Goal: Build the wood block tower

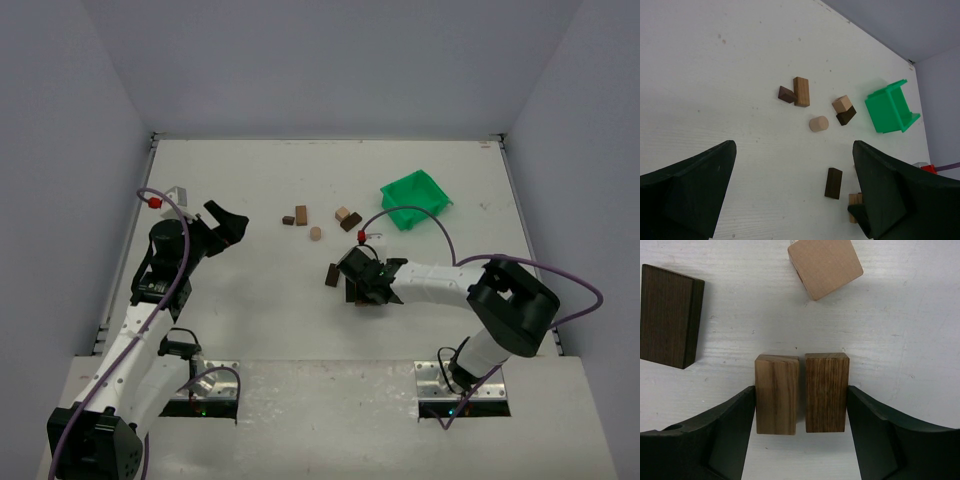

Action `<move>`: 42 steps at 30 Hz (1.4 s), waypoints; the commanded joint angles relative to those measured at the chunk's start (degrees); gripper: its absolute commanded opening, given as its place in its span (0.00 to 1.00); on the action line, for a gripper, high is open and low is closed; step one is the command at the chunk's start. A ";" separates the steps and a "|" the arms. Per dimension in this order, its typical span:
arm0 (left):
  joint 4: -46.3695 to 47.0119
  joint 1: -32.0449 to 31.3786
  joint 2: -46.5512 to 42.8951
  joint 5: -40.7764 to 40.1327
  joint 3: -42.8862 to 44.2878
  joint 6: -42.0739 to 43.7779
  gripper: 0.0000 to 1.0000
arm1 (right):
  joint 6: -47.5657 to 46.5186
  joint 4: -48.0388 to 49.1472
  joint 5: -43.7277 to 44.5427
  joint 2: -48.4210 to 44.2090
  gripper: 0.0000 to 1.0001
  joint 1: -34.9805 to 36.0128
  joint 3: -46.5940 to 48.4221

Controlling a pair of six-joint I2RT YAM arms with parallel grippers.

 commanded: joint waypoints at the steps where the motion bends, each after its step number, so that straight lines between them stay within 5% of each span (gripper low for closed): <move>1: 2.75 -0.06 -0.66 0.51 -0.10 -0.03 1.00 | 0.75 -0.45 0.70 -0.15 0.66 -0.27 -1.24; 16: 2.75 -0.06 -0.66 0.53 -0.10 -0.03 1.00 | 1.34 -0.54 0.94 -0.60 0.61 -0.27 -1.60; 25: 2.73 -0.06 -0.84 0.33 -0.01 0.05 1.00 | 0.57 -1.29 1.91 -2.75 0.90 -0.27 -0.87; 29: 2.46 -0.06 -0.69 0.18 0.22 0.20 1.00 | -6.68 2.40 0.57 -5.91 0.99 -0.27 0.08; 38: 2.49 -0.06 0.31 0.01 0.61 0.58 1.00 | -30.67 16.24 -3.01 -15.79 0.99 -0.27 -0.03; 42: 2.75 -0.06 1.78 0.61 0.78 0.58 1.00 | -34.07 16.37 -4.01 -14.19 0.99 -0.54 2.90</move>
